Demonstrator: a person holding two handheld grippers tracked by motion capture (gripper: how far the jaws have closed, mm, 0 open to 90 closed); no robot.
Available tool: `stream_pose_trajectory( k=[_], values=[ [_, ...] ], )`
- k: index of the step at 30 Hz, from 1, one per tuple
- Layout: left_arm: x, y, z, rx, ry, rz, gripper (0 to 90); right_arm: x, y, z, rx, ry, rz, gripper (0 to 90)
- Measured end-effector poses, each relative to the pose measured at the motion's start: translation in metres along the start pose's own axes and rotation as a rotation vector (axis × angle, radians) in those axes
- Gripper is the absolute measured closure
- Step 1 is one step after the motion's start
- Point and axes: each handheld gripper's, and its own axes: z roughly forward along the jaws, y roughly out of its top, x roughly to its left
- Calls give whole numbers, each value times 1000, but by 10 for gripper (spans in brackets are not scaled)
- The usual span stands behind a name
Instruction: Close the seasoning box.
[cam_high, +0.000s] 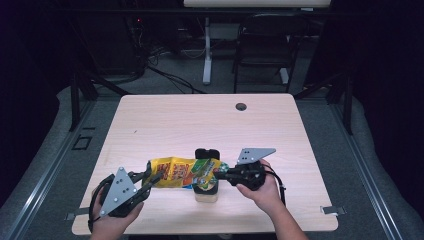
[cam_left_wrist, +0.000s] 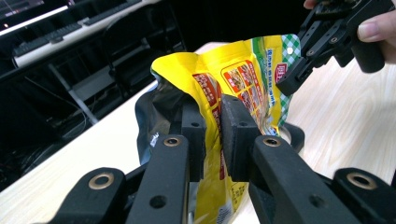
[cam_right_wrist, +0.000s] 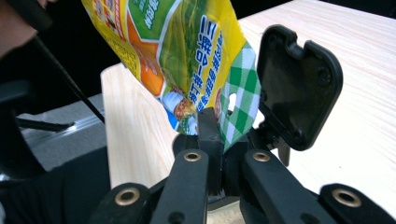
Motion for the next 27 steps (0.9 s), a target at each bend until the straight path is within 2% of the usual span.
stream_pose_trajectory(
  k=[19,27],
  values=[
    [0,-1,0,-2,-6,3,813,-2,-2,0,-14,3,9,896],
    [2,-4,-1,-2,-5,-10,813,-4,-4,1,-27,2,23,854]
  ],
)
